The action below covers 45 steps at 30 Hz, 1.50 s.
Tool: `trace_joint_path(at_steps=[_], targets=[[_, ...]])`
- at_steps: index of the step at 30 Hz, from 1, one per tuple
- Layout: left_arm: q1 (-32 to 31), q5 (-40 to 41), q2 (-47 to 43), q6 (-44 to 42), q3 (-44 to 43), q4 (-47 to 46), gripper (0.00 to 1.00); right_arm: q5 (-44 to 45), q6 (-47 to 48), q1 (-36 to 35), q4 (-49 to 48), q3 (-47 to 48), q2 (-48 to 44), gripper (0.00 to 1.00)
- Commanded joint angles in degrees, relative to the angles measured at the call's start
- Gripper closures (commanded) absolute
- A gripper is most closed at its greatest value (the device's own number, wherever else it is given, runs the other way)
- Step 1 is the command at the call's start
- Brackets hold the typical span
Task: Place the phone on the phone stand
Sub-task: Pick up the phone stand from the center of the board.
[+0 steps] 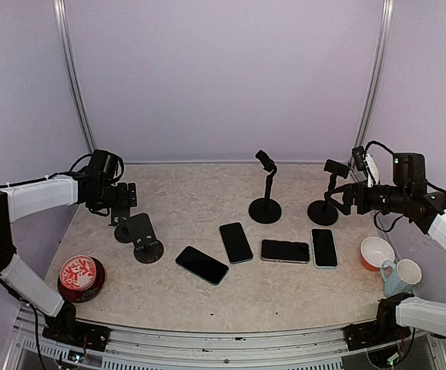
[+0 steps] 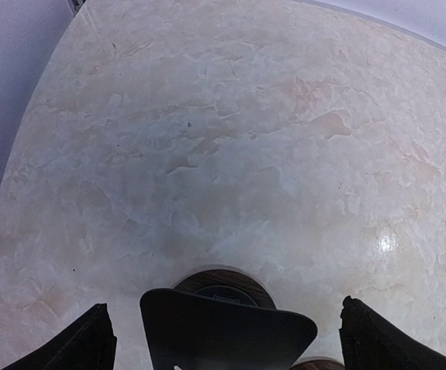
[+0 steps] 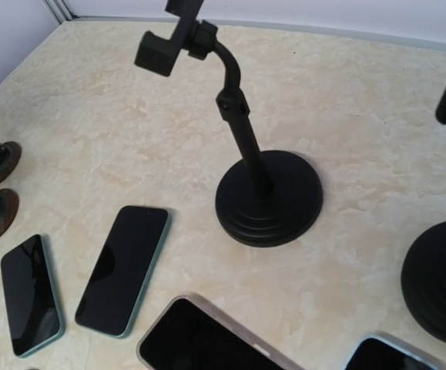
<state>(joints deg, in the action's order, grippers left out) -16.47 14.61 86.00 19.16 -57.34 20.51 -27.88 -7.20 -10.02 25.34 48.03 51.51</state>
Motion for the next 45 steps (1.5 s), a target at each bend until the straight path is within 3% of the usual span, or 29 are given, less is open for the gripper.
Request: trace_joint_path(at_steps=[1, 8, 17, 32, 45], targets=[[1.81, -3.41, 1.46, -2.56, 0.3, -2.59, 0.01, 0.17, -0.62, -0.77, -0.42, -0.87, -1.04, 0.0], [2.46, -5.99, 3.07, -4.09, 0.13, -3.16, 0.02, 0.53, -0.53, -0.75, -0.36, -1.35, -1.71, 0.0], [2.45, -7.5, 3.89, -4.8, 0.22, -3.49, 0.11, 0.8, -0.44, -0.74, -0.4, -1.76, -2.37, 0.0], [2.49, -6.75, 3.01, -4.54, -1.06, -2.83, 0.42, 1.34, -0.53, -0.77, -0.31, -2.32, -2.79, 0.0], [4.77, -1.66, 7.65, -6.77, -14.53, 1.4, 0.4, 1.39, -0.53, -0.76, -0.16, -2.4, -3.32, 0.0]])
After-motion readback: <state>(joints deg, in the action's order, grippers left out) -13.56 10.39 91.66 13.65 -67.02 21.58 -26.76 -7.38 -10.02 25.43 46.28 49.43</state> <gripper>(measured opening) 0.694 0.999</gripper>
